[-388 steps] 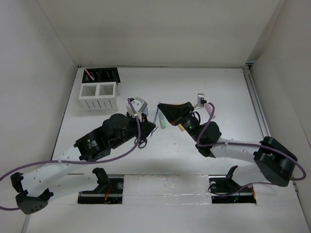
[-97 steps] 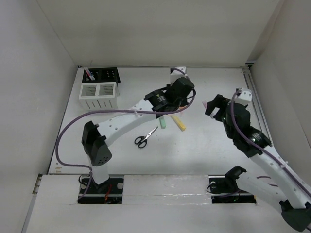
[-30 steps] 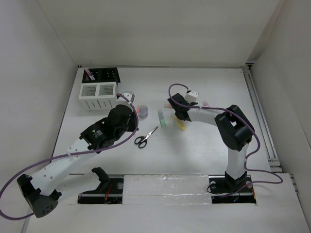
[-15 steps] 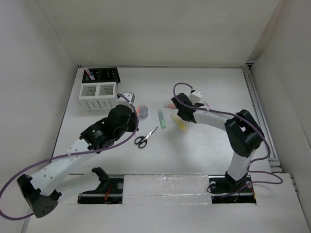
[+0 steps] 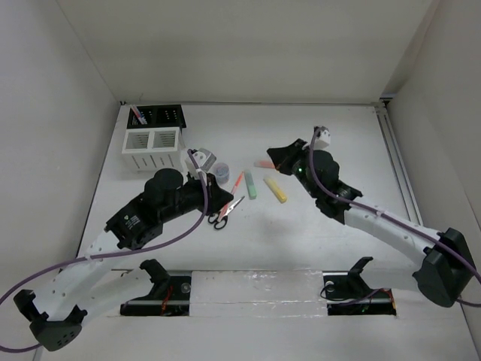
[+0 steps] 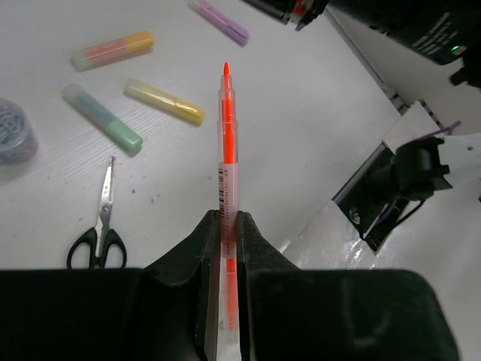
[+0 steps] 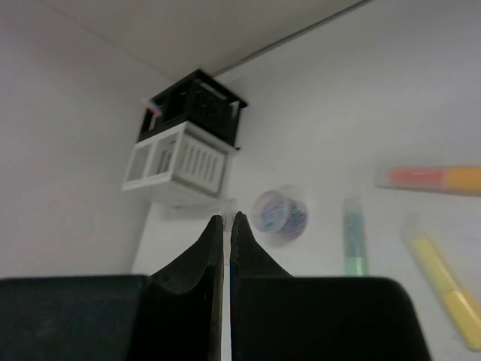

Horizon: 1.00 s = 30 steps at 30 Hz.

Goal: Sort the stationery into containers
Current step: Grab a piece of stationery with the right arm, then cap the pen

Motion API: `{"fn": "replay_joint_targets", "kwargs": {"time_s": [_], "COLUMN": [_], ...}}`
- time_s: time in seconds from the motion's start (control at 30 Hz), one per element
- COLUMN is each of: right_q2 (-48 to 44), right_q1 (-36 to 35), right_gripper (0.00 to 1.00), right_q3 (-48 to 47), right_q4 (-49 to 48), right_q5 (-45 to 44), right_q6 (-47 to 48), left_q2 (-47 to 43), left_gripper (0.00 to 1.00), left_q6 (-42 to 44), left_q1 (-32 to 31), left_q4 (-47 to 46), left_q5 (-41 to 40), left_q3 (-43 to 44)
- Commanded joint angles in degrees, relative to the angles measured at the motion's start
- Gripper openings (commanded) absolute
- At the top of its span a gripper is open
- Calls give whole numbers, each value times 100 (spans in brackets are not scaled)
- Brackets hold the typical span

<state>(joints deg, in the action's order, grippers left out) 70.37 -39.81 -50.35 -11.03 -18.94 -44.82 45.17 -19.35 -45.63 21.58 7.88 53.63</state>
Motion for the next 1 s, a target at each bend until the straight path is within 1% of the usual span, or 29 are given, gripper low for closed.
{"fn": "replay_joint_targets", "kwargs": {"time_s": [0.0, 0.1, 0.13, 0.17, 0.23, 0.3, 0.37, 0.43, 0.53, 0.57, 0.6, 0.63, 0.77, 0.87, 0.97], "right_q2": [-286, -340, -340, -340, -340, -340, -400, -462, -515, -515, -437, -341, -77, 90, 258], "right_q1": [-272, -545, -615, -615, -615, -668, -720, -773, -826, -896, -966, -967, -1072, -1125, -1125], "right_gripper": [0, 0, 0, 0, 0, 0, 0, 0, 0, 0, 0, 0, 0, 0, 0], "right_q3": [516, 1017, 1131, 1333, 1492, 1720, 1844, 2081, 2432, 2503, 2556, 2556, 2609, 2609, 2609], "right_q4": [-2046, -3086, -3760, -4088, -4895, -5250, -5645, -5892, -6647, -6867, -7269, -7421, -7932, -8301, -8730], "right_q5": [935, 1084, 1155, 1208, 1261, 1261, 1208, 1025, 717, 647, 515, 514, 514, 444, 383], "right_q6": [-211, -448, -510, -510, -581, -633, -695, -826, -949, -950, -950, -950, -897, -958, -959], "left_q2": [-201, -360, -360, -360, -360, -298, -228, -175, -367, -420, -482, -604, -720, -720, -658], "left_gripper": [0, 0, 0, 0, 0, 0, 0, 0, 0, 0, 0, 0, 0, 0, 0], "left_q6": [239, 239, 239, 239, 134, -172, -174, -366, -586, -805, -911, -1095, -1281, -1334, -1386], "left_q1": [27, 27, 27, 27, 27, 27, 27, 27, 27, 27, 27, 27, 27, 27, 27], "left_q4": [-540, -594, -594, -594, -594, -594, -673, -612, -813, -1040, -1207, -1618, -2358, -2571, -2721], "left_q5": [881, 961, 961, 961, 743, 584, 636, 452, 381, 381, 477, 652, 934, 1207, 1277], "left_q3": [-115, -168, -168, -168, -168, -220, -221, -221, -274, -396, -484, -693, -1038, -1170, -1302]}}
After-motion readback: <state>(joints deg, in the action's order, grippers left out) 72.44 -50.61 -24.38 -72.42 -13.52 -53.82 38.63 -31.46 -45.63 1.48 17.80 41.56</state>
